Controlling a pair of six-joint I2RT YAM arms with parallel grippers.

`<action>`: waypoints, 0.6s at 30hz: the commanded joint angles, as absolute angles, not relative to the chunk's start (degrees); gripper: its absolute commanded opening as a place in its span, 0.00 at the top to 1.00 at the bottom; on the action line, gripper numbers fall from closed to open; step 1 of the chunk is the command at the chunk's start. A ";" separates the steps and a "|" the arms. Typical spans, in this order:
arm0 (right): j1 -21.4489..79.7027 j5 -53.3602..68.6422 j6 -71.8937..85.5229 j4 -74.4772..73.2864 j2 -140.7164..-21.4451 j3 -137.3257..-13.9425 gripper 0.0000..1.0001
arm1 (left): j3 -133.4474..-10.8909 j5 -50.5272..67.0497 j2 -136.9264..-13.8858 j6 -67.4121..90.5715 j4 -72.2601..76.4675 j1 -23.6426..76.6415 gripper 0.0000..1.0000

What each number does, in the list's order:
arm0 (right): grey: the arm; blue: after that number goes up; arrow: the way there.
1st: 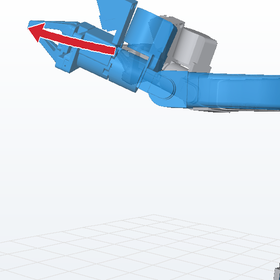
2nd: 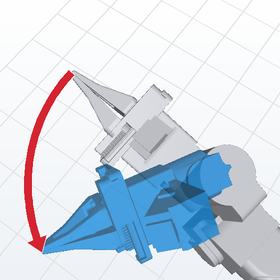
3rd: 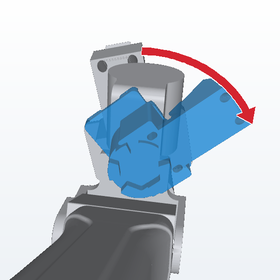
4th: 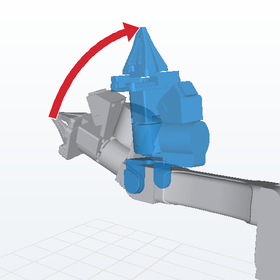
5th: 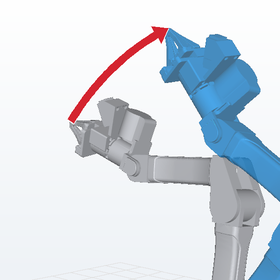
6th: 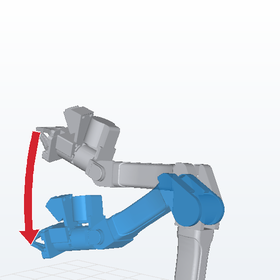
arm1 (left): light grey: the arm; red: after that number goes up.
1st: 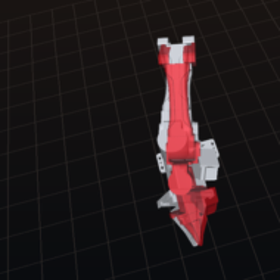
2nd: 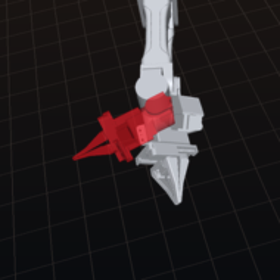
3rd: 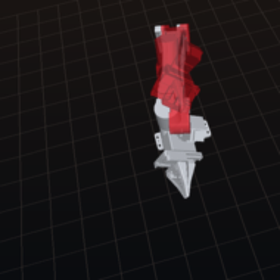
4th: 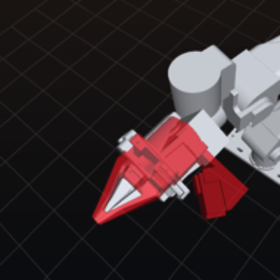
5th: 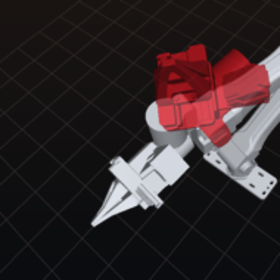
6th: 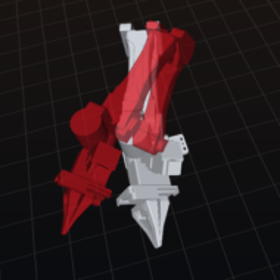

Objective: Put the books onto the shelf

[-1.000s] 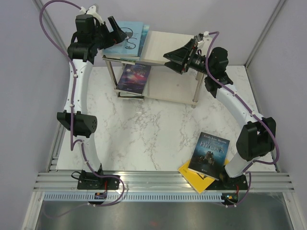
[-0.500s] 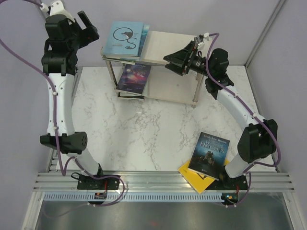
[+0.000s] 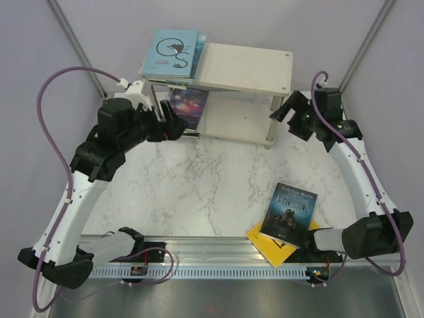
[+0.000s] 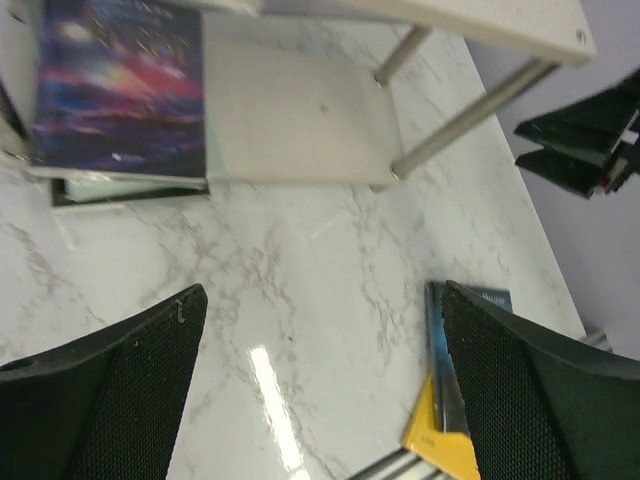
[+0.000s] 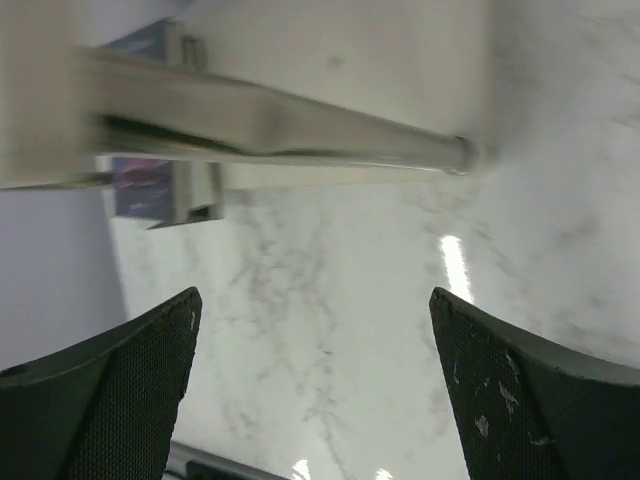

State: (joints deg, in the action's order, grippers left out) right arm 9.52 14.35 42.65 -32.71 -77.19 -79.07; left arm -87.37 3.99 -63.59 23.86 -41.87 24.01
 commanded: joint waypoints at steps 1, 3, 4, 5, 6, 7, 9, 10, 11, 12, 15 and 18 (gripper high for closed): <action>4.58 0.46 37.00 -51.22 -72.96 -74.89 0.02 | -80.35 11.50 -61.70 27.51 -40.87 28.99 0.00; 3.34 -5.25 37.09 -55.52 -72.16 -74.27 0.02 | -74.66 15.80 -61.87 27.77 -38.86 33.30 0.00; 3.17 -6.84 37.52 -57.03 -72.16 -74.09 0.02 | -72.44 19.04 -62.57 28.12 -37.63 34.01 0.00; 2.90 -8.33 38.05 -58.35 -72.16 -73.92 0.02 | -70.16 22.64 -64.58 29.78 -33.18 34.80 0.00; 2.55 -9.83 39.19 -60.19 -72.16 -72.52 0.02 | -64.31 30.68 -65.82 31.10 -30.09 35.15 0.00; 1.94 -9.93 39.72 -60.73 -71.72 -71.55 0.02 | -61.90 33.02 -67.14 32.59 -27.54 36.03 0.00; 0.97 -9.15 40.69 -61.26 -71.19 -68.14 0.02 | -57.94 35.86 -71.95 35.41 -18.86 40.41 0.00; 0.79 -9.14 40.87 -61.43 -70.41 -67.16 0.02 | -58.01 35.86 -74.16 35.68 -16.72 42.17 0.00; 0.70 -9.31 40.96 -61.78 -69.97 -66.37 0.02 | -58.44 36.73 -76.35 36.21 -14.96 44.97 0.00; 0.70 -10.19 41.04 -62.66 -68.83 -65.23 0.02 | -58.80 37.78 -81.16 36.99 -9.89 45.87 0.00; 0.35 -11.86 41.31 -64.85 -66.89 -62.59 0.02 | -57.05 43.84 -90.57 45.06 6.15 47.90 0.03; 0.35 -12.66 43.50 -66.27 -63.82 -58.91 0.02 | -59.40 46.66 -97.45 50.09 12.46 50.44 0.06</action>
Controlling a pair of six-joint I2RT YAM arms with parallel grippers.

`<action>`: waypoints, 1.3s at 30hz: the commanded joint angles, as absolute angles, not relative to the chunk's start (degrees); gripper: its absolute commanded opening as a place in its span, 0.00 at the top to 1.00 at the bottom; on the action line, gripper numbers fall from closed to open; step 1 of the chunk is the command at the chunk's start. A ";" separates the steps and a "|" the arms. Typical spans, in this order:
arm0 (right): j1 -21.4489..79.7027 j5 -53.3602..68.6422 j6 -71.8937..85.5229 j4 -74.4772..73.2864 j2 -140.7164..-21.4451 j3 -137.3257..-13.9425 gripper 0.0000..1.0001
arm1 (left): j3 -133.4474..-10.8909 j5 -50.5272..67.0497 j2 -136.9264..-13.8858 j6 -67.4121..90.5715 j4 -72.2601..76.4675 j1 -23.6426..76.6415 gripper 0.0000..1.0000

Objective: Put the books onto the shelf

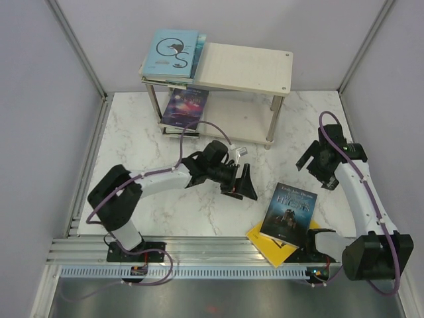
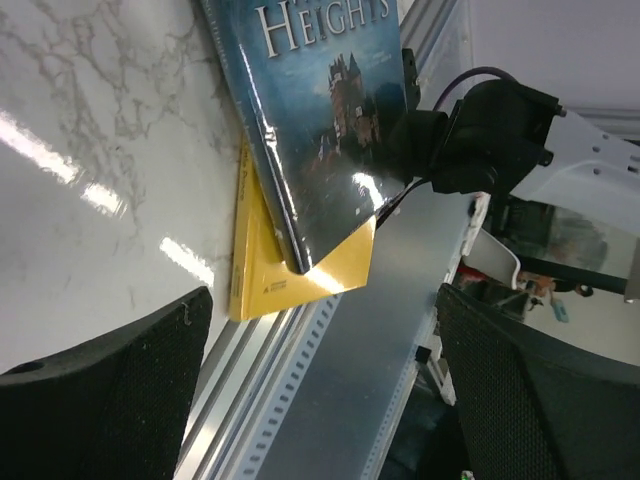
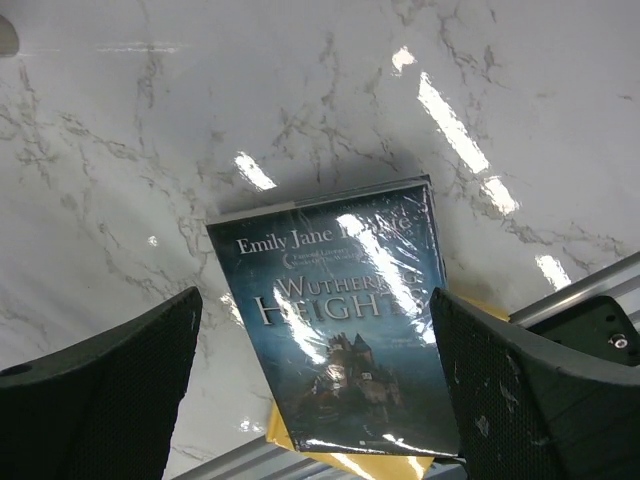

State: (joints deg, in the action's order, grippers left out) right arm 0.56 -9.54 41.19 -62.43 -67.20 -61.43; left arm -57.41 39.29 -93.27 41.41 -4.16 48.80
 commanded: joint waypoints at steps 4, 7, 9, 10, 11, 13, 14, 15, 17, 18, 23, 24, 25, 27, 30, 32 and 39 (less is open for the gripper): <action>0.35 -11.69 45.09 -66.62 -60.22 -54.85 0.02 | -66.17 47.37 -108.07 51.07 14.85 54.22 0.07; 0.44 -11.95 45.70 -66.71 -58.71 -52.83 0.02 | -69.87 46.15 -113.01 51.50 14.85 56.51 0.10; 0.35 -11.78 46.31 -66.71 -58.01 -51.69 0.02 | -70.57 44.39 -116.53 52.64 15.91 57.83 0.10; 0.35 -11.86 46.41 -66.53 -57.92 -51.33 0.02 | -70.66 43.86 -117.33 53.08 16.17 58.18 0.10; 0.35 -11.69 46.58 -66.53 -57.75 -50.28 0.02 | -70.84 43.07 -119.16 53.26 16.61 58.97 0.10; 0.35 -11.51 47.37 -66.18 -57.04 -48.87 0.02 | -71.28 42.19 -120.75 53.09 16.61 59.59 0.10; 0.35 -11.43 47.81 -66.27 -56.52 -47.13 0.02 | -71.37 41.06 -121.46 52.82 16.61 60.11 0.10; 0.26 -11.08 48.51 -66.10 -55.56 -46.24 0.02 | -70.85 40.26 -122.33 52.82 16.44 60.20 0.10; 0.26 -10.72 49.04 -66.27 -54.06 -43.96 0.03 | -69.27 37.03 -122.34 52.30 15.74 60.38 0.12; 0.35 -10.20 48.96 -66.36 -52.49 -43.34 0.03 | -68.47 35.61 -121.39 51.86 14.08 60.38 0.12; 0.35 -10.28 48.17 -66.71 -49.04 -43.59 0.05 | -65.66 28.05 -116.46 47.03 8.62 60.29 0.12; 0.26 -10.11 47.82 -66.53 -49.22 -43.51 0.08 | -65.74 27.08 -115.76 46.33 7.40 60.29 0.12; 0.35 -10.11 47.64 -66.45 -49.48 -43.33 0.09 | -65.66 26.20 -114.19 45.54 5.38 60.29 0.12; 0.35 -9.76 47.55 -65.22 -50.53 -42.19 0.11 | -65.65 22.60 -112.68 44.74 2.91 60.29 0.11; 0.35 -7.13 47.37 -62.32 -51.76 -39.73 0.15 | -65.13 20.65 -112.06 44.73 0.70 60.03 0.11; 0.35 -5.89 47.55 -61.00 -52.03 -37.72 0.16 | -64.52 20.74 -112.58 45.26 0.97 60.03 0.11; 0.35 -2.21 46.23 -54.60 -53.35 -33.40 0.41 | -60.21 22.76 -114.43 49.13 9.28 59.94 0.11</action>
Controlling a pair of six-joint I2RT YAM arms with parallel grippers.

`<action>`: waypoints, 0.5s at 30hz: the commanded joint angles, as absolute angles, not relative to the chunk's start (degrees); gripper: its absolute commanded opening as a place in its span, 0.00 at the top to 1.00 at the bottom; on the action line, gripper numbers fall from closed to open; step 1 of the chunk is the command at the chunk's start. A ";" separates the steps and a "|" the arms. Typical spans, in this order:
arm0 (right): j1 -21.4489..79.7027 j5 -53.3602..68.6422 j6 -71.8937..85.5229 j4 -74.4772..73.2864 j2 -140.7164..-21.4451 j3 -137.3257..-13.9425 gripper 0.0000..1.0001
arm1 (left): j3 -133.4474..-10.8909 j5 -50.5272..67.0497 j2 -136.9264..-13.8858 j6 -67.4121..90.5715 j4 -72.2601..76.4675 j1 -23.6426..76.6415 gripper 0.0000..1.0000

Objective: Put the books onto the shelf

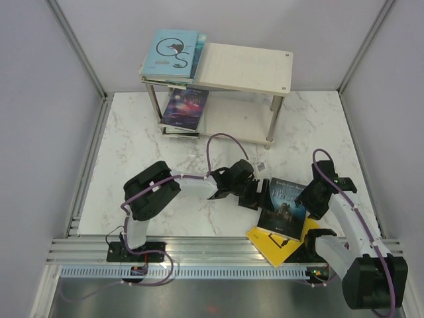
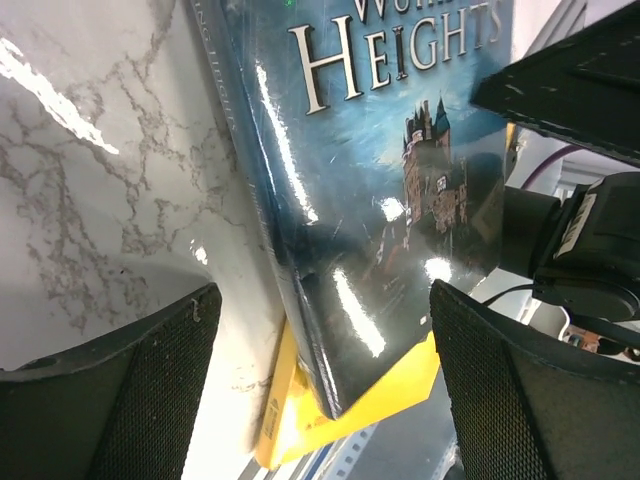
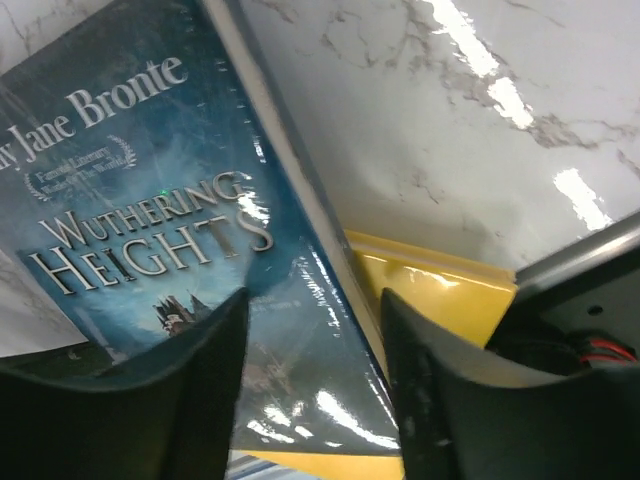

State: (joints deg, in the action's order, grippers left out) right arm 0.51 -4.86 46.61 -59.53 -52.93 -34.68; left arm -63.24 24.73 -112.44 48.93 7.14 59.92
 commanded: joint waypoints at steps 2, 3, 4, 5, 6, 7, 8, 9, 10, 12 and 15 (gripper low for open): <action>0.35 -0.71 46.49 -52.22 -54.14 -32.26 0.52 | -58.72 25.30 -115.31 51.15 13.95 59.94 0.11; 0.44 -0.09 46.32 -51.51 -55.01 -31.91 0.68 | -58.28 26.10 -115.57 52.02 18.06 59.94 0.11; 0.27 1.74 46.23 -50.89 -55.45 -31.64 0.76 | -57.75 26.71 -116.53 54.29 20.80 59.94 0.11; 0.35 2.28 46.14 -50.45 -55.81 -31.03 0.83 | -57.14 28.02 -116.98 55.71 23.01 59.94 0.11; 0.26 2.72 46.06 -49.75 -55.81 -30.85 0.97 | -56.78 28.73 -117.59 57.03 27.55 59.94 0.11; 0.35 3.16 45.71 -49.66 -55.98 -30.76 1.00 | -56.52 29.44 -118.55 59.56 29.42 59.94 0.11; 0.35 3.25 45.53 -49.75 -55.90 -30.59 1.00 | -56.08 30.49 -118.91 60.72 31.10 60.03 0.13; 0.26 3.51 45.35 -49.66 -55.64 -30.50 1.00 | -55.55 30.76 -119.09 61.69 33.11 60.03 0.14; 0.35 3.69 45.18 -49.75 -55.46 -30.41 1.00 | -55.11 30.76 -118.83 63.27 35.57 60.03 0.16; 0.44 4.04 44.74 -49.75 -55.20 -30.15 1.00 | -54.14 29.97 -118.13 63.81 36.21 60.03 0.20; 0.35 4.92 44.12 -49.75 -54.76 -29.36 1.00 | -53.96 28.92 -116.46 63.81 35.25 59.94 0.40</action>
State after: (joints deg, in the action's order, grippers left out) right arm 0.01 1.08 45.01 -49.36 -54.48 -32.14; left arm -54.76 29.89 -116.57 61.71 32.21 59.31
